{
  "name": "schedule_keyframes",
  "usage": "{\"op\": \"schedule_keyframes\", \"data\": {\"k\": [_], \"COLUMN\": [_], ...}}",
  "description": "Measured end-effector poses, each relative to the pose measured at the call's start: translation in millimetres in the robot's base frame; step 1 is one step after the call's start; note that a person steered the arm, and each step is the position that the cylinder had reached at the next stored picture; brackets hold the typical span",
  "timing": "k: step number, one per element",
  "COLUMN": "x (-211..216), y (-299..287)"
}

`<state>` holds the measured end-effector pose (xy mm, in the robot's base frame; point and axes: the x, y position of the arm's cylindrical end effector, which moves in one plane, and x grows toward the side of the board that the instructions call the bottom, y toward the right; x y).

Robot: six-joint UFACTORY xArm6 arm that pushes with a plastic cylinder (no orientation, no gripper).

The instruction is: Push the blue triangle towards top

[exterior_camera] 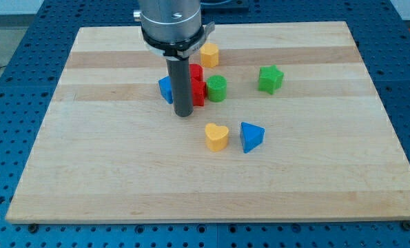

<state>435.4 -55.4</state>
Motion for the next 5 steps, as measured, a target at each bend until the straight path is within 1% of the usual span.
{"op": "schedule_keyframes", "data": {"k": [1, 2, 3, 4, 5], "x": [44.5, 103.4, 118.0, 97.0, 82.4], "y": [-0.2, 26.5, 88.7, 142.2, 135.3]}}
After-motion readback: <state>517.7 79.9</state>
